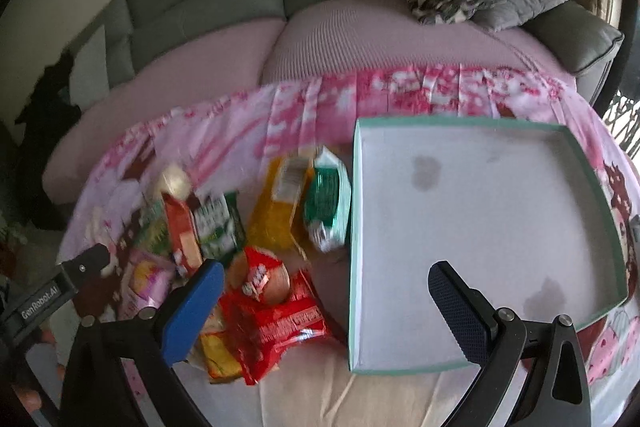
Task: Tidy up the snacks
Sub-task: 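Move left gripper to the pink bread packet while right gripper approaches the red snack packet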
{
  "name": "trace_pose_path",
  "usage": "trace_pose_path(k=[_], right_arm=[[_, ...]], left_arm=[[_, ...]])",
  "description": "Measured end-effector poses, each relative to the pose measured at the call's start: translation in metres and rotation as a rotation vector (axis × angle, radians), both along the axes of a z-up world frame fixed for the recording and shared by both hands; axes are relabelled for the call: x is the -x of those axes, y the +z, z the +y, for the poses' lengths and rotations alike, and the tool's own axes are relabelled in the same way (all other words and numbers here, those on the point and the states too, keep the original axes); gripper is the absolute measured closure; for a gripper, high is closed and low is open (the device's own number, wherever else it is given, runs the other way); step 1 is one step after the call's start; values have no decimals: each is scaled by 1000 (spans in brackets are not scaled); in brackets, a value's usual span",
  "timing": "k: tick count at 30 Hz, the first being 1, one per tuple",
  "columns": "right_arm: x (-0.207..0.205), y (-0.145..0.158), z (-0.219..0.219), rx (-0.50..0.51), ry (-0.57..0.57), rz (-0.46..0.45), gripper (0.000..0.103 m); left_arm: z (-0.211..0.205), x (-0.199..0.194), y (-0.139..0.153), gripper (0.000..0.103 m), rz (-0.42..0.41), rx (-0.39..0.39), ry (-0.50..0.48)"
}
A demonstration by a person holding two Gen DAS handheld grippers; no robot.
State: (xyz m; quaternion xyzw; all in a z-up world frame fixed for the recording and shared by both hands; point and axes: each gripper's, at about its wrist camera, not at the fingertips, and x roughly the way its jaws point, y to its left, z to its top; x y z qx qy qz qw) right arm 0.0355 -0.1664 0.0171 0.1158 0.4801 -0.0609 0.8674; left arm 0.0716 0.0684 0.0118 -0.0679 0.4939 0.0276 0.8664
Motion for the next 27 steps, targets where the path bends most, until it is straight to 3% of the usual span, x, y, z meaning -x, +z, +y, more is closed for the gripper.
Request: trace_pose_path(k=[4, 8, 12, 14, 16, 21, 23, 27], right_arm=[[4, -19, 11, 20, 44, 64, 0], [8, -24, 19, 21, 69, 75, 1], [9, -26, 25, 19, 89, 78, 12], [8, -28, 29, 16, 104, 83, 17], [8, -29, 32, 12, 117, 85, 20], [8, -30, 41, 17, 146, 84, 24], [8, -32, 42, 11, 157, 94, 32], [8, -34, 44, 25, 164, 99, 33]], left_arm=[[-7, -1, -14, 0, 71, -73, -47], [-12, 0, -24, 0, 105, -90, -83], [-11, -3, -34, 2, 139, -84, -84], [-12, -6, -41, 16, 159, -84, -86], [-12, -7, -46, 24, 182, -76, -92], [-16, -12, -52, 31, 202, -69, -108], [-18, -13, -55, 38, 209, -62, -114], [-22, -16, -60, 48, 227, -78, -125]])
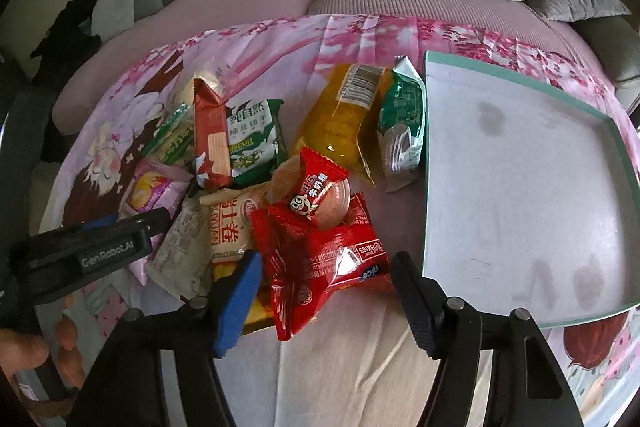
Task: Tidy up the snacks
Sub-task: 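Move left gripper to the pink bread packet while right gripper approaches the red snack packet, then grasp the pink bread packet with left gripper while right gripper grasps the red packet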
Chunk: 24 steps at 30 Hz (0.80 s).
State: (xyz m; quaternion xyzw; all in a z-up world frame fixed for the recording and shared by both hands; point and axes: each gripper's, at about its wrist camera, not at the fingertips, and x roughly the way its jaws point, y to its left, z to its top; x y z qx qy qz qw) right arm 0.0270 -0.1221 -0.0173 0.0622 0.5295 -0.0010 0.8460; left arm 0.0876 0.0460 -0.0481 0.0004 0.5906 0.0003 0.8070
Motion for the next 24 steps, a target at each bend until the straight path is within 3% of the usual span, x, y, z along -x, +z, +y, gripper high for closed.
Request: trace_pose_path(k=[8, 24], right_arm=[[-1, -3, -1, 1, 4, 3, 33], [4, 8, -7, -58, -5, -42, 49]], left_arm=[[4, 4, 5, 60, -21, 15, 17], [11, 15, 34, 61, -107, 13, 33]])
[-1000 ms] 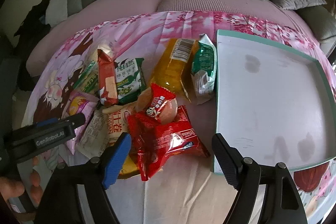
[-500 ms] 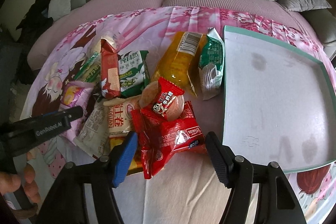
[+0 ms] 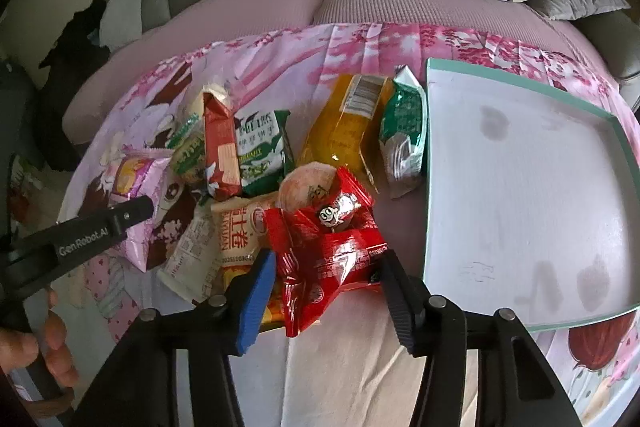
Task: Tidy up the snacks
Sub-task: 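Grasp the pink bread packet with left gripper while right gripper grasps the red packet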
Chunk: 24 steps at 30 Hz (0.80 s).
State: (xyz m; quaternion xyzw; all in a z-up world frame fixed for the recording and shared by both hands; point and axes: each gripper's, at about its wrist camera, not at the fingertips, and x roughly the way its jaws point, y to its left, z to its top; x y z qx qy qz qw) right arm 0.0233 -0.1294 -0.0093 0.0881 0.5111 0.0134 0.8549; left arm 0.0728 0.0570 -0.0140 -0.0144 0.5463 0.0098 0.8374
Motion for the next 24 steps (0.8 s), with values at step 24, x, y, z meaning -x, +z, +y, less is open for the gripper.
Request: trace_pose_path(k=[24], right_arm=[[3, 4, -13, -91, -15, 8, 71]], left_arm=[[-3, 11, 18, 61, -54, -31, 3]])
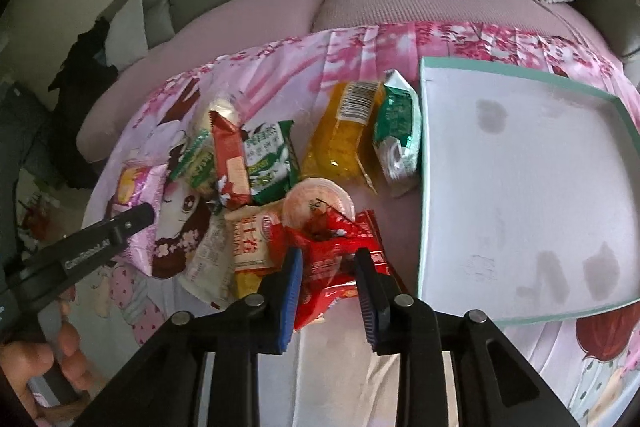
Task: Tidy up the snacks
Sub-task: 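Grasp the pink bread packet with left gripper while right gripper grasps the red packet, then lift both held packets and carry them over the teal-rimmed tray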
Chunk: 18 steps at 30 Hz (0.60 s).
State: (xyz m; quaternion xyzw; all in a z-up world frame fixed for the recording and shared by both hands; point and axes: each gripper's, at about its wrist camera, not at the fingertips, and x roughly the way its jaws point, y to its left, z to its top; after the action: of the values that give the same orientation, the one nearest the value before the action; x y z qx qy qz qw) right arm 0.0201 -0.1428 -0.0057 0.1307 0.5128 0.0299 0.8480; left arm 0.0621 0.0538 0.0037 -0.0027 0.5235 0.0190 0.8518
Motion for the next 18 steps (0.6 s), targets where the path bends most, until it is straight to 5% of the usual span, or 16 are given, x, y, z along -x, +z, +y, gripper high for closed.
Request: trace_pose_path(k=[4, 18], right_arm=[[-1, -6, -3, 8, -6, 26, 48], [-7, -21, 7, 29, 25, 49, 43]], left_arm=[[-1, 1, -2, 61, 9, -10, -2], [-4, 2, -3, 61, 15, -21, -12]])
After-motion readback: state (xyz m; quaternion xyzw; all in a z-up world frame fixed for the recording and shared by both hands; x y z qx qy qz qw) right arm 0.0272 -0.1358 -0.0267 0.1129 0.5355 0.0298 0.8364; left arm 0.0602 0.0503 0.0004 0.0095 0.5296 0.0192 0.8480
